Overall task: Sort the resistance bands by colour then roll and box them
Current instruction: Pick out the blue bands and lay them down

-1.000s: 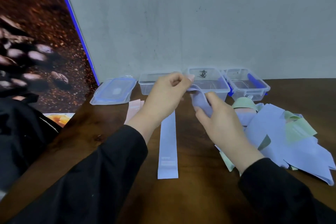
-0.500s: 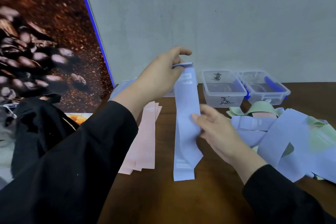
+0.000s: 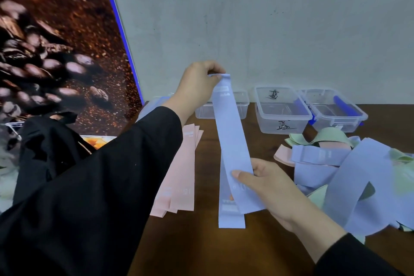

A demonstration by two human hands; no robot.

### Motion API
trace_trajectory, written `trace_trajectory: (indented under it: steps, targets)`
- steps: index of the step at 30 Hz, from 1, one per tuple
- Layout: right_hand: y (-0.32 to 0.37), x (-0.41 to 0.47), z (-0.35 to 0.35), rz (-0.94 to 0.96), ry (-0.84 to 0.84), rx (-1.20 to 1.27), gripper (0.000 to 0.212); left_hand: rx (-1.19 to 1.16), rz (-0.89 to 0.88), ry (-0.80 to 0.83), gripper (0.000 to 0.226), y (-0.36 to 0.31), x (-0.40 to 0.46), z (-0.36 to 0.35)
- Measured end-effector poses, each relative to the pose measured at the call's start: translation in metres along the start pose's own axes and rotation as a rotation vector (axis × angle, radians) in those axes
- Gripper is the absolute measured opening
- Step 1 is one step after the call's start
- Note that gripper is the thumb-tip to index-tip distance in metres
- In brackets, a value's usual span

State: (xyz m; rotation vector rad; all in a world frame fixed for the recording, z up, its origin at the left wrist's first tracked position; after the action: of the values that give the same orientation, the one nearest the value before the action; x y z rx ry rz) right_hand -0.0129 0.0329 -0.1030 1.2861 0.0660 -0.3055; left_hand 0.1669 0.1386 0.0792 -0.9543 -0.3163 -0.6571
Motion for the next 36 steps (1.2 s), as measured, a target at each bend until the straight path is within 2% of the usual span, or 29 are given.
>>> trace_trajectory:
  steps: [2, 3, 6, 8, 10, 12, 15, 20, 25, 31, 34, 36]
  targets:
    - [-0.004, -0.002, -0.003, -0.036, 0.005, -0.078, 0.021, 0.078, 0.021, 0.088, 0.02, 0.012, 0.002, -0.02]
    - [-0.004, -0.004, -0.005, -0.042, -0.016, -0.216, 0.031, 0.116, 0.047, 0.152, 0.023, 0.021, 0.0, -0.033]
    - [-0.003, -0.007, 0.001, -0.01, -0.21, -0.791, 0.055, 0.21, 0.123, 0.359, 0.037, 0.051, -0.026, -0.073]
    - [-0.002, -0.011, 0.009, 0.025, -0.34, -0.922, 0.055, 0.302, 0.077, 0.418, 0.041, 0.061, -0.051, -0.093]
    - [-0.002, -0.013, 0.014, 0.116, -0.417, -0.903, 0.045, 0.374, 0.039, 0.403, 0.04, 0.067, -0.078, -0.105]
    - [-0.008, -0.01, 0.014, 0.195, -0.415, -0.821, 0.03, 0.428, 0.049, 0.384, 0.04, 0.075, -0.104, -0.114]
    - [-0.02, -0.003, 0.003, 0.188, -0.319, -0.799, 0.037, 0.472, 0.079, 0.399, 0.044, 0.088, -0.137, -0.123]
    - [-0.018, -0.005, 0.0, 0.245, -0.314, -0.756, 0.033, 0.448, 0.053, 0.37, 0.042, 0.089, -0.149, -0.123]
    - [-0.004, -0.017, 0.003, 0.29, -0.314, -0.706, 0.039, 0.361, 0.006, 0.285, 0.039, 0.079, -0.147, -0.116]
    - [0.02, -0.046, 0.053, 0.376, -0.382, -0.667, 0.024, 0.257, -0.25, 0.344, 0.027, 0.013, -0.15, -0.124]
    - [0.017, -0.055, 0.1, 0.38, -0.449, -0.732, 0.012, 0.125, -0.312, 0.329, 0.024, -0.031, -0.15, -0.128]
    - [0.008, -0.057, 0.125, 0.388, -0.423, -0.846, 0.011, 0.039, -0.382, 0.353, 0.021, -0.059, -0.159, -0.141]
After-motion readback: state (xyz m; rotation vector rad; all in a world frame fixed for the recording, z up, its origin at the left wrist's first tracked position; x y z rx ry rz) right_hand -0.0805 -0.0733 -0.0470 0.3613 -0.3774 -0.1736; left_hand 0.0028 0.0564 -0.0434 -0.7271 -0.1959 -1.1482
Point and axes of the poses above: each hand's wrist, its own x-axis towards the middle knuckle, its own z-axis out of the back of the hand, y = z × x, the point moved 9 cm from there along x, towards the middle knuckle, and after that the axes turned 7 degrees about -z, right-handed, at the moved point
